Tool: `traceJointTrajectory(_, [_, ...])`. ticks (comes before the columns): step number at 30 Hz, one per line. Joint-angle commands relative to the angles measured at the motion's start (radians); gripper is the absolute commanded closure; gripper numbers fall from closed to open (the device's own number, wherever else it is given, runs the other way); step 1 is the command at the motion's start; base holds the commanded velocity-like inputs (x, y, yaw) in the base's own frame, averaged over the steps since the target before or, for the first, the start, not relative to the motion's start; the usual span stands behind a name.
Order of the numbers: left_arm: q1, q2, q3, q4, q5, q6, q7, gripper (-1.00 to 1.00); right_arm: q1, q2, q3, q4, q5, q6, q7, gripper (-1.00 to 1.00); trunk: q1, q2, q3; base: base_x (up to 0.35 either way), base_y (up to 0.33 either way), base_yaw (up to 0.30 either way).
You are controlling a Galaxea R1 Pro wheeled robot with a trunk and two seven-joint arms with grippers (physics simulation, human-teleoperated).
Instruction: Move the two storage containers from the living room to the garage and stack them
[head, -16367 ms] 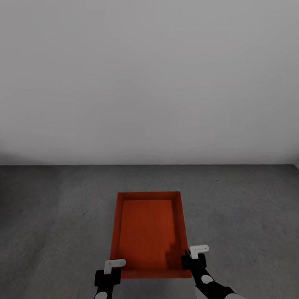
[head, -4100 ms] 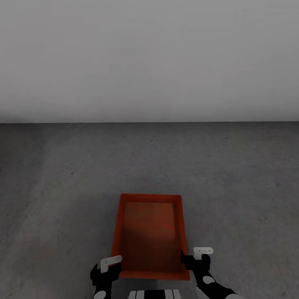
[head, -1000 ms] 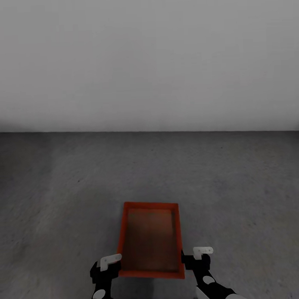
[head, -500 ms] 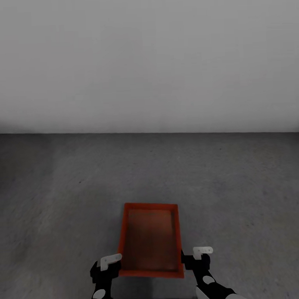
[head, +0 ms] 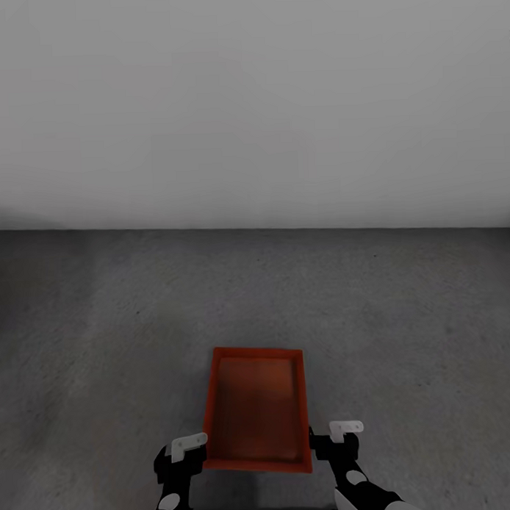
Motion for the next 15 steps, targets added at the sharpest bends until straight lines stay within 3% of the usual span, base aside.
traceJointTrajectory(1, [-0.001, 0.000, -0.009, 0.001, 0.011, -0.004, 0.005, -1.00, -0.001, 0.000, 0.009, 0.001, -0.008, -0.003, -0.005, -1.00, -0.004, 0.007, 0.003, 0.000, 0.000, 0.000])
traceJointTrajectory(12, [-0.001, 0.000, -0.009, 0.002, 0.007, -0.004, 0.005, -1.00, -0.001, 0.002, 0.007, 0.001, -0.009, -0.014, -0.005, -1.00, -0.046, 0.084, 0.037, 0.000, 0.000, 0.000])
traceJointTrajectory(15, [-0.001, 0.000, -0.010, 0.004, 0.004, -0.013, 0.005, -1.00, -0.001, 0.002, 0.007, 0.001, -0.009, -0.015, -0.005, -1.00, -0.046, 0.084, 0.037, 0.000, 0.000, 0.000])
